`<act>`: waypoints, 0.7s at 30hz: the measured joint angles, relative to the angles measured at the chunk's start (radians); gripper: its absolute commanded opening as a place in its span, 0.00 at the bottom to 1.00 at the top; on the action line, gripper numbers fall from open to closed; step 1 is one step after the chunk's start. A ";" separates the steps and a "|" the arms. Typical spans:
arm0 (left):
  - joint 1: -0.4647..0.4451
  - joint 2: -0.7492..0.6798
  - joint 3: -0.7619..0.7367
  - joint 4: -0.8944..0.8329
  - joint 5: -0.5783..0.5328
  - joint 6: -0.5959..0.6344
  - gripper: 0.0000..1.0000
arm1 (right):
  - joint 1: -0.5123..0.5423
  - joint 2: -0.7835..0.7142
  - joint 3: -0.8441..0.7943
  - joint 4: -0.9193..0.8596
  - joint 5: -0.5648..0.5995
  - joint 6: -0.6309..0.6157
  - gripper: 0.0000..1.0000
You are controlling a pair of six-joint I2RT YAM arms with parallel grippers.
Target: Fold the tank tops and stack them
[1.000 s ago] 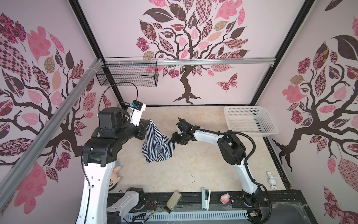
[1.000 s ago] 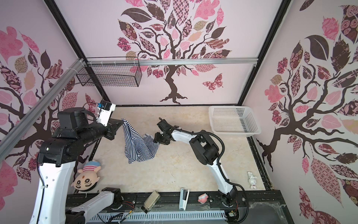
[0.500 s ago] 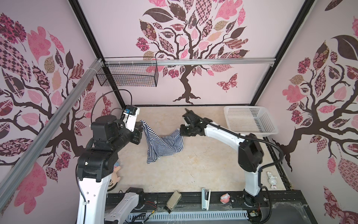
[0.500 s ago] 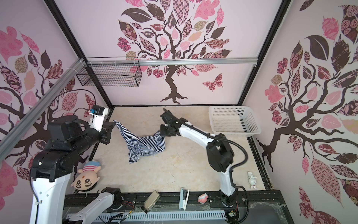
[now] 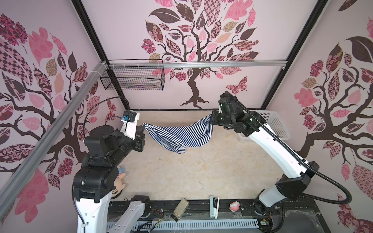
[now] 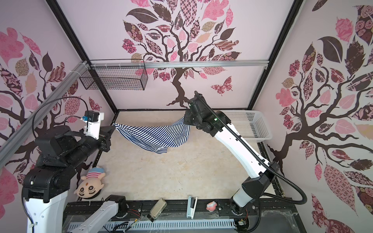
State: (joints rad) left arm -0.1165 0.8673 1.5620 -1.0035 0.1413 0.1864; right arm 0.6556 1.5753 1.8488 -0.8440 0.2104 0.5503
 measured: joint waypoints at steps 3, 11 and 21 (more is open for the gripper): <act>0.000 -0.003 0.000 0.011 -0.008 -0.001 0.00 | -0.022 0.000 0.000 -0.021 0.009 -0.010 0.00; 0.000 -0.022 -0.030 0.030 -0.048 0.004 0.00 | -0.039 0.039 0.000 -0.031 0.012 -0.029 0.00; 0.000 -0.009 -0.085 0.060 -0.095 0.025 0.00 | -0.077 0.169 0.093 -0.032 -0.021 -0.050 0.00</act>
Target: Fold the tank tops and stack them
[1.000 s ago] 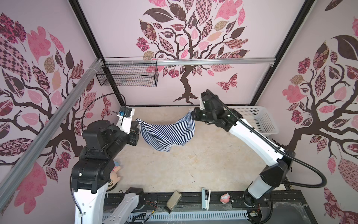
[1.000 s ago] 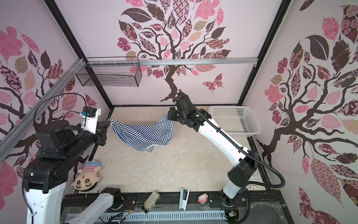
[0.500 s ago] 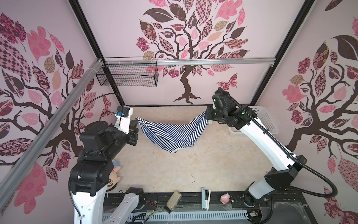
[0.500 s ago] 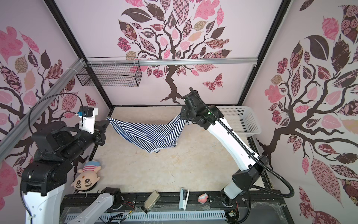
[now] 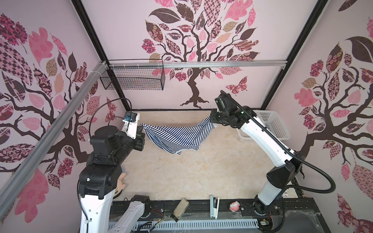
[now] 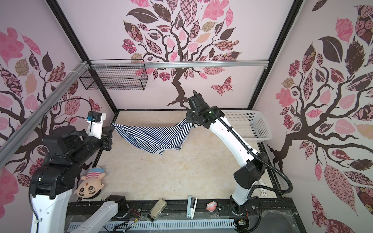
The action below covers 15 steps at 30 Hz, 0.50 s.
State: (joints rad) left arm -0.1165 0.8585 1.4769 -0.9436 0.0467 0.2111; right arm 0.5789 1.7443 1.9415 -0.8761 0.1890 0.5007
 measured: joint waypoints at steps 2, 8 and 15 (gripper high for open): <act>0.000 0.006 -0.004 0.014 -0.013 0.003 0.00 | -0.003 0.030 0.036 0.000 0.000 -0.005 0.00; 0.000 0.010 -0.007 0.035 -0.008 0.007 0.00 | -0.005 0.088 0.124 -0.019 0.011 -0.016 0.00; 0.000 -0.033 -0.058 0.031 0.138 0.027 0.00 | -0.014 0.071 0.109 -0.029 0.030 -0.042 0.00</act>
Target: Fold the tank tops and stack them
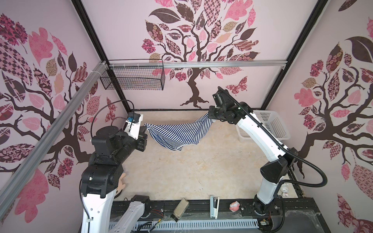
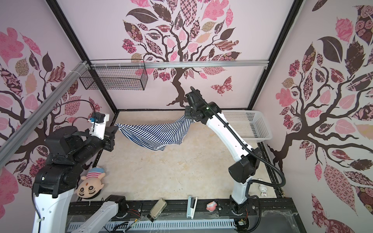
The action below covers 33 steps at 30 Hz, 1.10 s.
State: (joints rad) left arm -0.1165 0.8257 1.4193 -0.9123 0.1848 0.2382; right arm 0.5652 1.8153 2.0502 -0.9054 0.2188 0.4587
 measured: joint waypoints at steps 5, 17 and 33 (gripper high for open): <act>0.000 -0.031 -0.077 -0.013 0.101 0.003 0.00 | -0.033 0.006 0.009 -0.005 -0.014 -0.019 0.00; -0.081 -0.007 -0.148 -0.061 0.364 -0.017 0.00 | -0.072 0.453 0.433 -0.030 -0.110 -0.035 0.39; -0.336 0.247 -0.178 0.043 0.379 -0.058 0.00 | -0.058 -0.182 -0.429 0.095 -0.143 0.047 0.71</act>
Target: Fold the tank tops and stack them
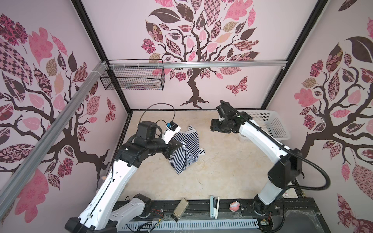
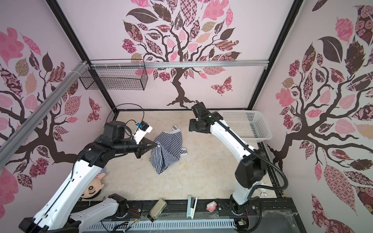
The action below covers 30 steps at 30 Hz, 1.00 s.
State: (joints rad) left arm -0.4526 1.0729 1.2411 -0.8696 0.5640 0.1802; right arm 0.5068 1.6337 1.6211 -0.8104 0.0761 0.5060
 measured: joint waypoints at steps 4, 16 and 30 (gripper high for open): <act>-0.128 0.087 0.002 0.010 -0.027 0.009 0.09 | -0.006 -0.160 -0.162 0.056 0.006 0.018 0.72; -0.267 0.230 0.031 -0.049 -0.146 0.082 0.71 | -0.002 -0.375 -0.591 0.154 -0.214 0.145 0.72; 0.037 -0.007 -0.312 0.003 -0.317 0.175 0.72 | 0.354 -0.482 -0.917 0.267 -0.283 0.354 0.62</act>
State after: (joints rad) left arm -0.4160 1.0657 0.9295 -0.8661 0.2466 0.3557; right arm 0.8612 1.1519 0.7040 -0.5438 -0.2070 0.8604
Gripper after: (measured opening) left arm 0.715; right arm 0.628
